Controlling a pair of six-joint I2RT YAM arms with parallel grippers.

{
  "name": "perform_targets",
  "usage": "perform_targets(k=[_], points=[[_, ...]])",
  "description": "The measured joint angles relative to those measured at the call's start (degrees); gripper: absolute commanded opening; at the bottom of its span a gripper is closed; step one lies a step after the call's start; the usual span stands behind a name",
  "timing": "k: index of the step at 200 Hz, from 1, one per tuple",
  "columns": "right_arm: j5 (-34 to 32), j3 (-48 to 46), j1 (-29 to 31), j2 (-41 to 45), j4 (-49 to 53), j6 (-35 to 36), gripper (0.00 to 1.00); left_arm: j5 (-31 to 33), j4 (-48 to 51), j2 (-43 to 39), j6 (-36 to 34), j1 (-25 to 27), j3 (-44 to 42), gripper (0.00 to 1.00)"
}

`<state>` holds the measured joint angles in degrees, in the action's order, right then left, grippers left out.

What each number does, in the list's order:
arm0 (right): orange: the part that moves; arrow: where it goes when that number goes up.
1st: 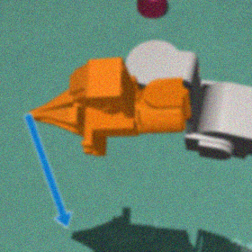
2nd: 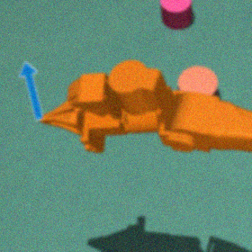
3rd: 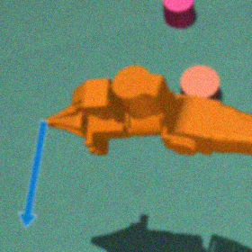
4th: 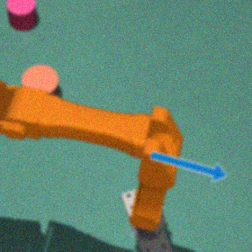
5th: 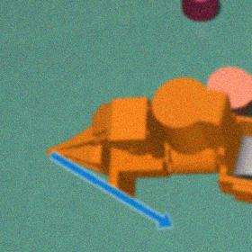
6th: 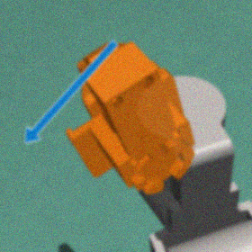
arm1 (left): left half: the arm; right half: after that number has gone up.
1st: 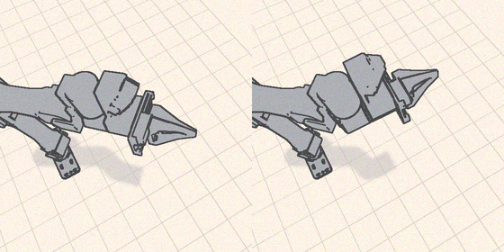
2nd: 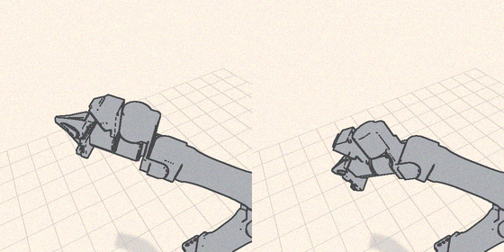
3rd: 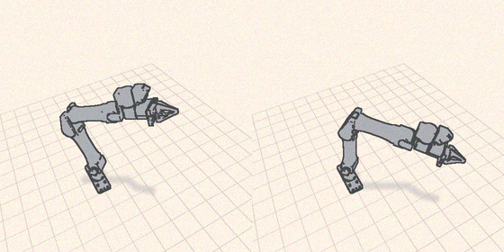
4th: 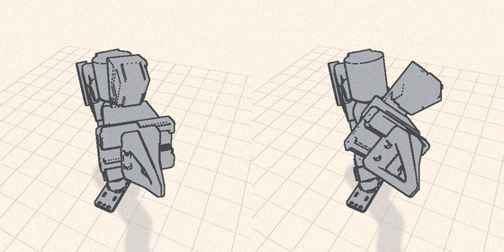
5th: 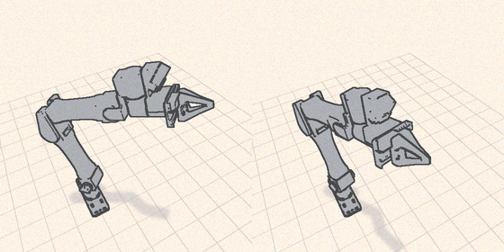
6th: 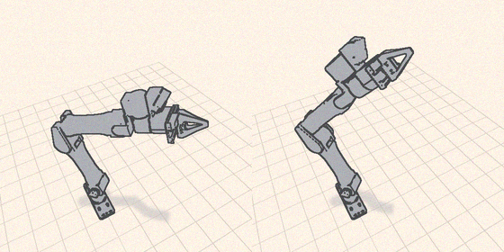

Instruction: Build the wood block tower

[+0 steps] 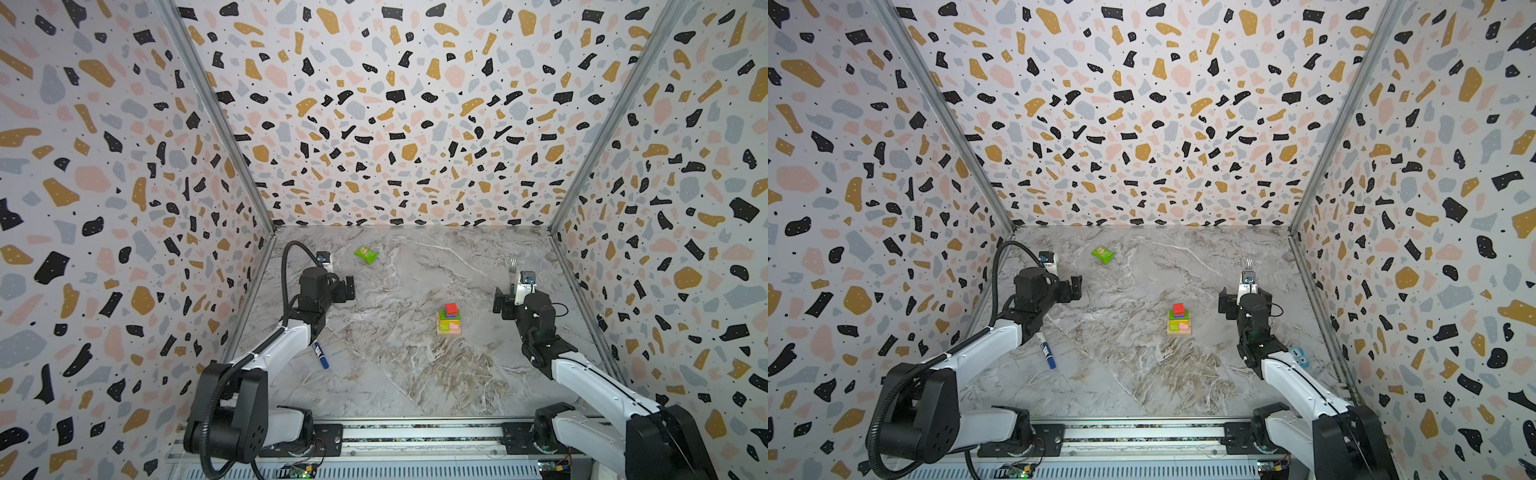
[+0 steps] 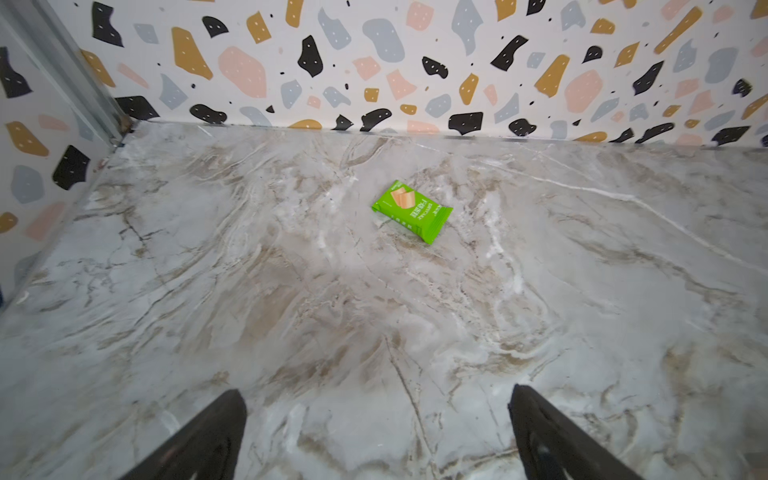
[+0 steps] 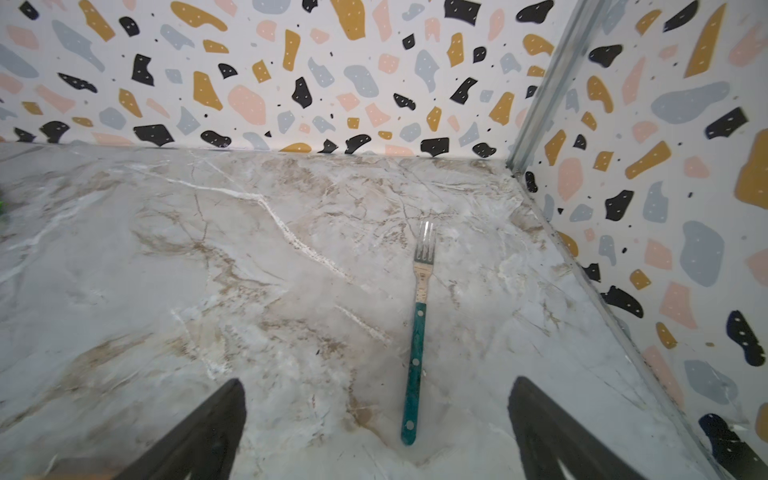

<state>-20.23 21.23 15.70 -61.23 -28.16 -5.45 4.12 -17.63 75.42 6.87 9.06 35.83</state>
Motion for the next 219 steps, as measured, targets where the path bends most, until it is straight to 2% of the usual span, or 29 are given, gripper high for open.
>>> perform_targets(k=[42,67,90,137,144,169,190,219], points=[[-2.99,-9.55,-0.07,-1.79,-16.98,1.81,1.0,10.73,-18.18,-5.22,-5.44,-0.07,-16.28,1.0],[-3.85,-10.95,-0.28,-6.67,-24.39,3.06,1.0,15.72,-23.96,-2.82,-7.17,-0.26,-18.34,1.0],[-5.22,-11.96,-0.33,-11.76,-31.41,4.22,1.0,16.83,-30.36,-0.42,-7.85,-0.74,-19.63,1.0],[-7.89,-15.3,-2.78,-18.53,-44.81,5.09,0.96,16.17,-45.79,3.65,-8.28,-2.01,-28.63,1.0],[-7.67,-15.17,-3.26,-18.93,-45.05,5.09,1.0,15.76,-47.39,4.87,-8.48,-2.01,-28.94,1.0],[-4.13,-11.96,-4.74,-21.07,-43.54,5.35,0.99,14.8,-49.22,5.66,-8.85,-2.29,-28.85,1.0],[3.58,-7.3,-8.55,-23.12,-40.35,5.05,0.99,15.63,-50.01,5.7,-8.11,-2.97,-28.35,1.0],[7.04,-14.86,-11.43,-23.96,-49.53,3.5,0.99,19.91,-52.24,5.64,-5.62,-3.69,-28.68,1.0]])
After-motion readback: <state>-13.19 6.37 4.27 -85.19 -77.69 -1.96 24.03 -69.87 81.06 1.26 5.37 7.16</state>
